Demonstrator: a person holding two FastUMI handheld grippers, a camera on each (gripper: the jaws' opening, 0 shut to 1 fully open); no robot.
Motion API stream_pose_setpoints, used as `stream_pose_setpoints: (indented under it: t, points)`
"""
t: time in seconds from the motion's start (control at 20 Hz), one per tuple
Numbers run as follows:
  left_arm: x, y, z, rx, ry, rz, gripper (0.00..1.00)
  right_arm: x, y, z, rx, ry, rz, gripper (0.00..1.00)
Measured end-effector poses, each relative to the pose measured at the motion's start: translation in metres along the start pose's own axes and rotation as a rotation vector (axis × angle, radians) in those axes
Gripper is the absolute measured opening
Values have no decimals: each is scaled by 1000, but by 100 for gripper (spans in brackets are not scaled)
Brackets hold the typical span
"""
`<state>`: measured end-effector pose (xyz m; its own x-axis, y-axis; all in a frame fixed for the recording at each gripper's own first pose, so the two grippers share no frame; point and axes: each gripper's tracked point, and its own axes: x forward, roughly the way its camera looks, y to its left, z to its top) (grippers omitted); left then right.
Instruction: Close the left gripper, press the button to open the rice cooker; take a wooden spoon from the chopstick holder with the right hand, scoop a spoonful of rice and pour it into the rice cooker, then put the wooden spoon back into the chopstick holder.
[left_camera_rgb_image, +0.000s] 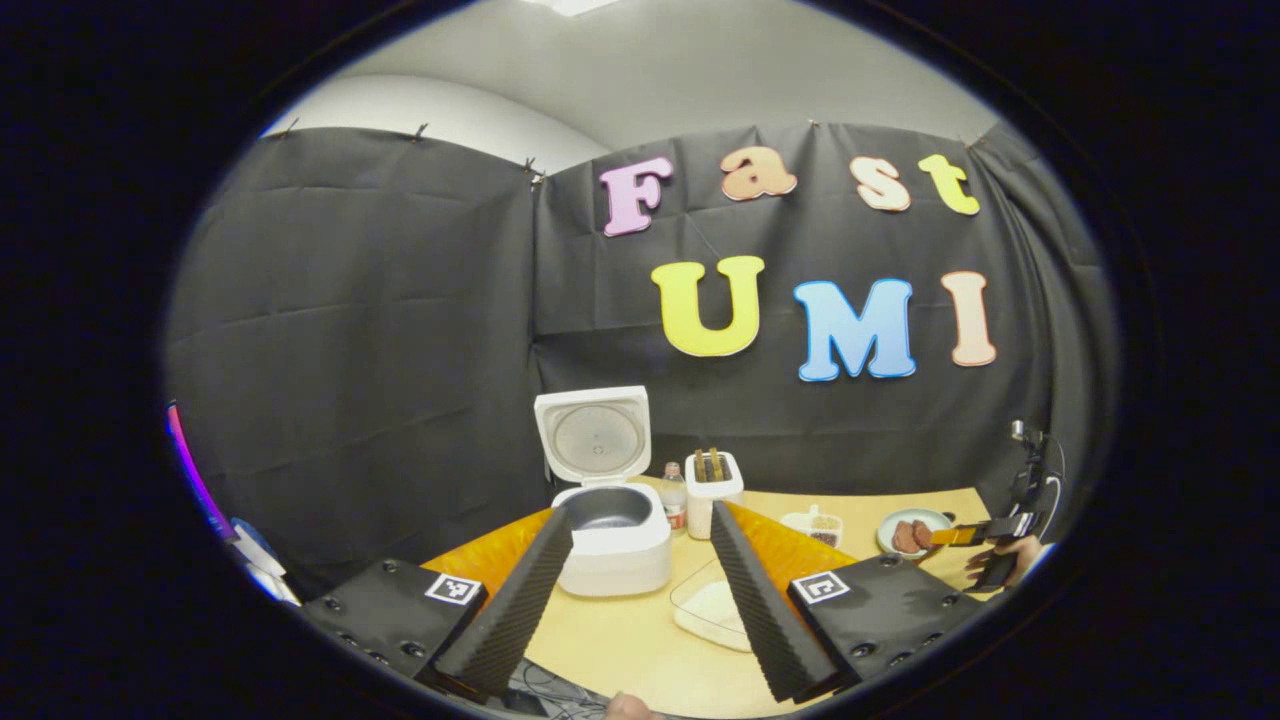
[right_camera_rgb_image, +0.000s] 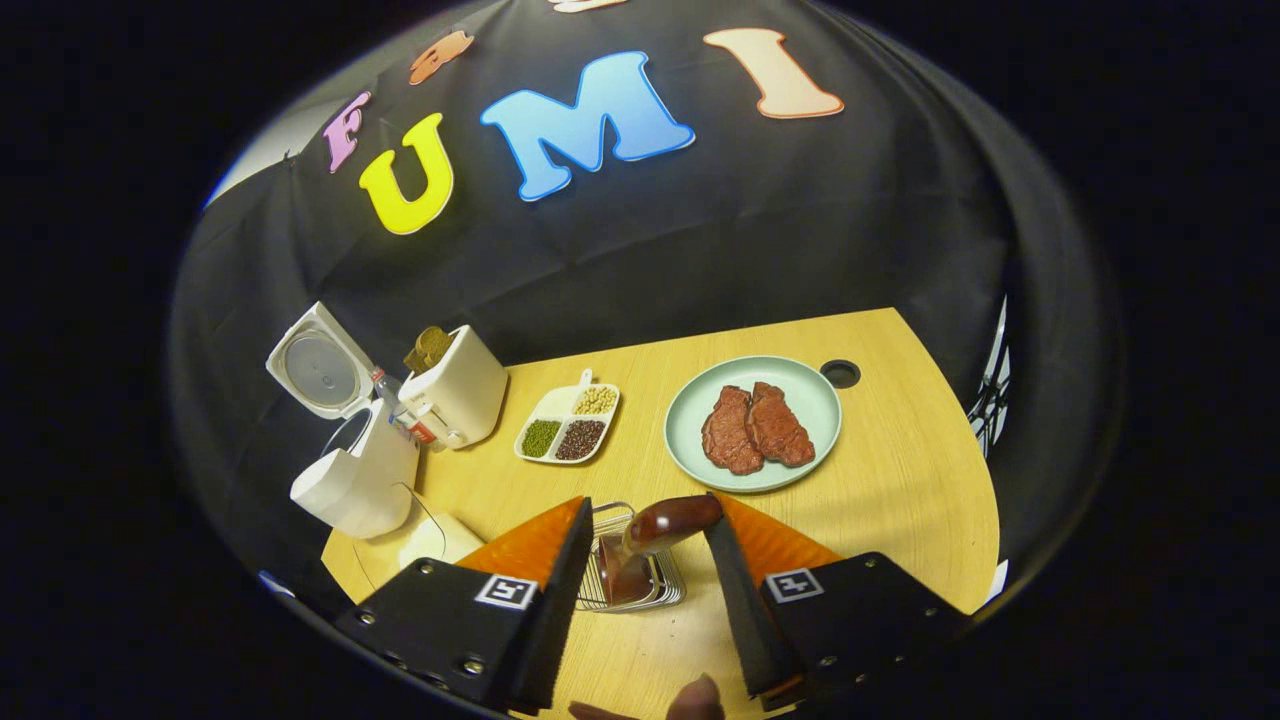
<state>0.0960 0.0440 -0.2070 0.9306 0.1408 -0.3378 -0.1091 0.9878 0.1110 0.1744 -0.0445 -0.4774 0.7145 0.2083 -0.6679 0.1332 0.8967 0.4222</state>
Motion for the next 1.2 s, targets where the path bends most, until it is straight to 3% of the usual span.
stream_pose_setpoints:
  t: [0.05, 0.25, 0.4, 0.6, 0.65, 0.75, 0.95, 1.0, 1.2]
  points:
    - [1, -2, 2, -3, -3, -4, 94, -2, -3, 5, 14, -20, -16, 83]
    - [9, 2, 13, -5, -34, -19, 94, -21, -15, 29, 35, -121, -67, 93]
    - [24, 5, 22, -1, -60, -39, 94, -43, -17, 38, 20, -166, -85, 94]
    - [67, 17, 47, 9, -120, -72, 94, -88, -2, 63, -33, -327, -105, 94]
    - [82, 20, 55, 2, -136, -83, 98, -101, 1, 68, -63, -366, -126, 93]
    - [119, 34, 63, -26, -165, -101, 94, -125, 20, 71, -112, -410, -164, 93]
    - [203, 69, 76, -77, -191, -111, 98, -162, 73, 70, -128, -432, -208, 94]
    - [225, 80, 78, -88, -192, -107, 94, -169, 87, 71, -135, -446, -218, 94]
    - [325, 109, 106, -125, -214, -111, 94, -193, 135, 57, -172, -451, -259, 94]
